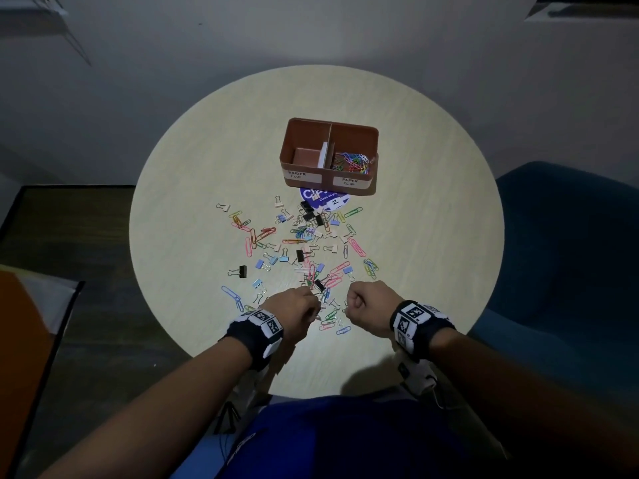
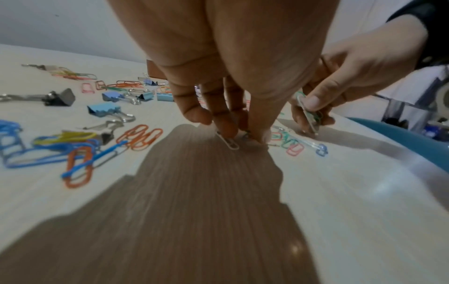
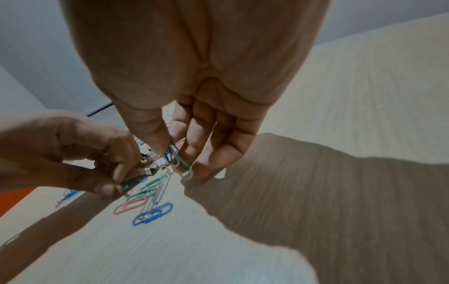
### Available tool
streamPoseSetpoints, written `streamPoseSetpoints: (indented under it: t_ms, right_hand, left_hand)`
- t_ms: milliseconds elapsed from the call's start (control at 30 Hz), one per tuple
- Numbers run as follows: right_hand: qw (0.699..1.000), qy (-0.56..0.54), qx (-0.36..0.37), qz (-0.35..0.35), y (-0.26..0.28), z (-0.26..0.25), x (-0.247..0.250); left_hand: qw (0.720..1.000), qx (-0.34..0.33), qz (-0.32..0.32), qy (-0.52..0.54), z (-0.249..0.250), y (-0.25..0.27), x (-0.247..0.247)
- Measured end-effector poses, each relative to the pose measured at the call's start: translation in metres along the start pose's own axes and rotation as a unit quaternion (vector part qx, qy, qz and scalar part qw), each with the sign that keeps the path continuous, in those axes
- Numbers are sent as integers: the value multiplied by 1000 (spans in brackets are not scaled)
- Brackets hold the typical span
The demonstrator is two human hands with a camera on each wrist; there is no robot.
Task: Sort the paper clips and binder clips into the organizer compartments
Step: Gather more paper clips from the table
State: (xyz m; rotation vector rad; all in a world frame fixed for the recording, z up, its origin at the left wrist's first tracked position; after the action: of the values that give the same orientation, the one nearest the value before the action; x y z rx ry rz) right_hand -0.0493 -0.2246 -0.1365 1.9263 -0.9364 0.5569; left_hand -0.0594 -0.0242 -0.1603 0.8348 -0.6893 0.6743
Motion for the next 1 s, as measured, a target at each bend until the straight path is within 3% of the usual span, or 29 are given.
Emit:
streamPoseSetpoints:
  t_ms: [167,400,533,833,900,1000]
  right_hand:
    - [998,0,50,-37,-3,-13,-10]
    - [980,141,129,-54,-13,-38,-22]
    - [958,236,154,-56,-13,-46,-32]
    - [902,366,221,-53,-12,-48,-40]
    - [902,365,224,-53,-11,-46,-40]
    - [925,313,211,-49,-11,-43,-34]
  left_hand:
    - [992,44,61,103,-5,10,12]
    - [983,101,93,121,-36,27,12]
    - [976,150,98,122,-43,33,9]
    - [975,153,105,120,-27,25,2]
    - [973,145,125,128,-27,24,2]
    - [968,156,134,147,-30,25,2]
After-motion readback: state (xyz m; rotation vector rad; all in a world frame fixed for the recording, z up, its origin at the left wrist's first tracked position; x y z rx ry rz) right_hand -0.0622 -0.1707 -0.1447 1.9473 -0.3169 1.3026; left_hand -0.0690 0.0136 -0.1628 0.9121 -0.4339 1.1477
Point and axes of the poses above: each hand's wrist, its own y-axis away from the middle knuckle, its own x-axis out of the back of the hand, z = x × y, the point moved 3 cm from there along -y, towards the middle knuckle, and after that the axes turned 8 degrees about y, right-handed, at the moved point
